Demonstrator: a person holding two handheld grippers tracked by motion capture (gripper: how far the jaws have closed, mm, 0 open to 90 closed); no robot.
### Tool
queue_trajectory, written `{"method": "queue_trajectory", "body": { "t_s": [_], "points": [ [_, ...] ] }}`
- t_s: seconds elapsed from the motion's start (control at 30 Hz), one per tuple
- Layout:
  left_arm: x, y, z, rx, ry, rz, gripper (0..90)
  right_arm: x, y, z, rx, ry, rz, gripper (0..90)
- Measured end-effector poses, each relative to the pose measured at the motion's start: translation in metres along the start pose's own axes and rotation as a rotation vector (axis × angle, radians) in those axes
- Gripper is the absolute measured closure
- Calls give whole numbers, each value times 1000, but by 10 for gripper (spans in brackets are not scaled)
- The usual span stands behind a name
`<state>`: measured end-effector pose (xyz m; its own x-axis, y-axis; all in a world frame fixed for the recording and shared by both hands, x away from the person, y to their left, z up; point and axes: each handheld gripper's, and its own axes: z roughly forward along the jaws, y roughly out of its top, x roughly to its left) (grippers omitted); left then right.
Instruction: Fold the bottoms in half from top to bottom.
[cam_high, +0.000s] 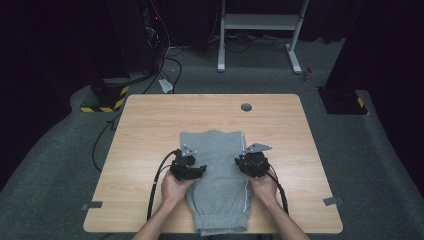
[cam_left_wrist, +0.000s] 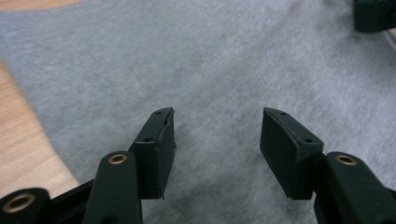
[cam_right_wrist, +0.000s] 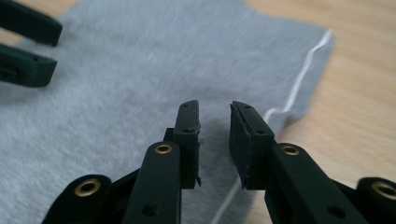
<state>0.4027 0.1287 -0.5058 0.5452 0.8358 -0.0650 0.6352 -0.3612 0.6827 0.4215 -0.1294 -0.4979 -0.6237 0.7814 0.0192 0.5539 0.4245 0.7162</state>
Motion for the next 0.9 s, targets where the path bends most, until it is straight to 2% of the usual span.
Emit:
{"method": "queue_trajectory", "body": {
  "t_s": [0.03, 0.07, 0.1, 0.17, 0.23, 0.37, 0.43, 0.5, 0.6, 0.67, 0.73, 0.77, 0.9],
  "points": [
    [0, 0, 5, 18, 17, 6, 453, 0, -1, 5, 21, -8, -11, 730],
    [1, 0, 8, 21, 24, 16, 455, -2, -1, 10, 44, -12, -1, 731],
    [2, 2, 11, 6, 47, 28, 458, -4, -1, 13, 49, -13, 13, 731],
    [6, 7, 18, -11, 64, 42, 453, -11, 0, 17, 46, -29, 39, 727],
    [11, 14, 26, -24, 55, 22, 440, -17, 3, 21, 45, -63, 51, 723],
    [11, 25, 26, 19, 66, -1, 431, -22, 10, 22, 61, -91, 64, 665],
    [9, 22, 18, -9, 52, -7, 425, -19, 9, 12, 42, -82, 58, 644],
    [4, 15, 7, -44, 4, -17, 424, -18, 5, 2, 15, -66, 48, 629],
    [-5, 5, -1, -58, -31, -9, 424, -15, -5, -9, -8, -6, 70, 613],
    [-12, -2, -3, -51, -29, 13, 434, -12, -11, -11, -6, 23, 74, 610],
    [-15, -8, -2, -41, -8, 33, 440, -7, -16, -12, -7, 47, 77, 605],
    [-15, -11, 1, -27, 7, 33, 443, -5, -17, -11, -5, 47, 70, 604],
    [-14, -16, 2, -40, 12, 44, 459, 3, -25, -4, 43, 14, 18, 595]
  ]
}}
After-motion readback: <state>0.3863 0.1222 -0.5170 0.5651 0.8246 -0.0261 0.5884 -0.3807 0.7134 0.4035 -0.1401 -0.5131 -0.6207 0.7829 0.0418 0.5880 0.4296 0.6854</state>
